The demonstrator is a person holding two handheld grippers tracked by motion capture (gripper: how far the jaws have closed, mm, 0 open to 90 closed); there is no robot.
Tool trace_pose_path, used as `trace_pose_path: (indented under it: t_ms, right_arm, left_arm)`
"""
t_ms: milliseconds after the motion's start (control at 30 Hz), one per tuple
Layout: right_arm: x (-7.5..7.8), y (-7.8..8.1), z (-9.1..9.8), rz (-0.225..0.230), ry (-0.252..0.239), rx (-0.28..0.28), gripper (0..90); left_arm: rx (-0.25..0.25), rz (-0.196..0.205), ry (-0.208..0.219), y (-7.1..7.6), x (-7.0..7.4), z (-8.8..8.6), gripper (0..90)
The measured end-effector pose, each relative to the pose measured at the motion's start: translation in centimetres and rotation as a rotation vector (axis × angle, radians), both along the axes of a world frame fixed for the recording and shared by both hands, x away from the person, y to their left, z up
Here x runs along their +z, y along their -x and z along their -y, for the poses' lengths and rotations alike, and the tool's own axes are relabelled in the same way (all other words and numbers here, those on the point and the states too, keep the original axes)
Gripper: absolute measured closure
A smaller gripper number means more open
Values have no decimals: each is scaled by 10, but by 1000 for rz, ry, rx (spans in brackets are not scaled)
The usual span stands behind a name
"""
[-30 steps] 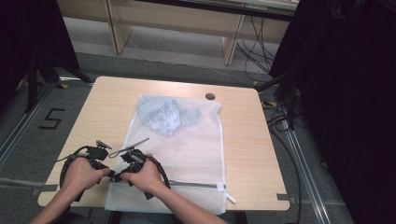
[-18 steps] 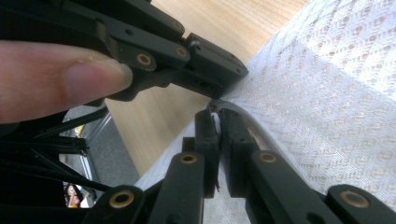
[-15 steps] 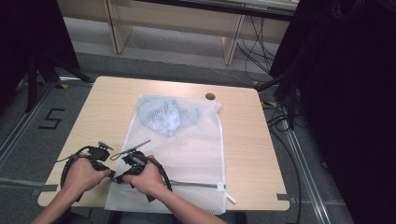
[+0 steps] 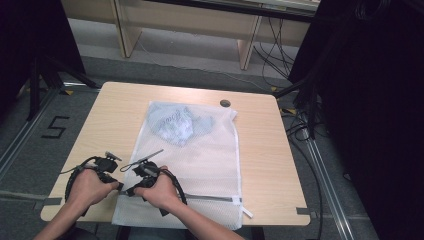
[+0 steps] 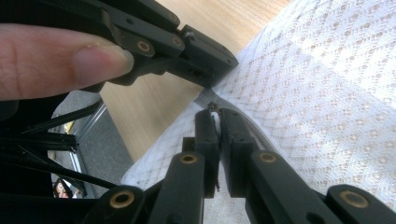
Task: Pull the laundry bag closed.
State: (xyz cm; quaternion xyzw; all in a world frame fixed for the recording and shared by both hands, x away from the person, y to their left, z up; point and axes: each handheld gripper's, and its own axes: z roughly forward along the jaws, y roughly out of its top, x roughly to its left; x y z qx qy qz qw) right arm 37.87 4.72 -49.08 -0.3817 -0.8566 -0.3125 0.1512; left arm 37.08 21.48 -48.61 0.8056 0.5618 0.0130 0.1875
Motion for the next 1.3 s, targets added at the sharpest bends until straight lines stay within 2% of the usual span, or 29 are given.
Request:
trace_pose_path:
  t_ms: [333,500,633,667,733,800,833,867,900,967,1100,1200,1233,1267,1300]
  right_arm:
    - [3,0,4,24,18,20,870]
    - [6,1,6,9,33,17,870]
    - [6,1,8,10,38,13,870]
    - [7,1,8,7,51,9,870]
    - [6,0,11,25,55,25,870]
    - [7,1,12,14,60,17,870]
    - [4,-1,13,52,63,37,869]
    - [4,-1,13,52,63,37,869]
    - [7,0,14,18,63,20,870]
    - [8,1,14,7,63,16,870]
    - [7,0,16,21,60,26,870]
    - [9,1,17,1,69,9,870]
    - [8,0,18,20,58,24,870]
    - [9,2,19,0,66,11,870]
    - [7,1,20,31,74,21,870]
  left_arm:
    - [-2,-3,0,0,0,-1,898]
    - [-1,-3,0,0,0,-1,898]
    - [0,-3,-1,0,0,0,898]
    - [16,6,4,0,-1,0,898]
    - [14,5,5,0,-1,0,899]
    - [12,3,5,0,-1,0,898]
    - [0,-4,1,-1,0,-1,899]
    - [0,-4,1,-1,0,-1,899]
    - [15,5,6,0,-1,0,898]
    - [13,3,5,0,-1,0,899]
    - [12,3,6,0,-1,0,899]
    - [-3,-5,3,-1,0,-1,898]
    - [-4,-5,2,-1,0,-2,898]
    - [-3,-4,4,-1,0,-2,898]
    - [-3,-3,5,-1,0,-2,899]
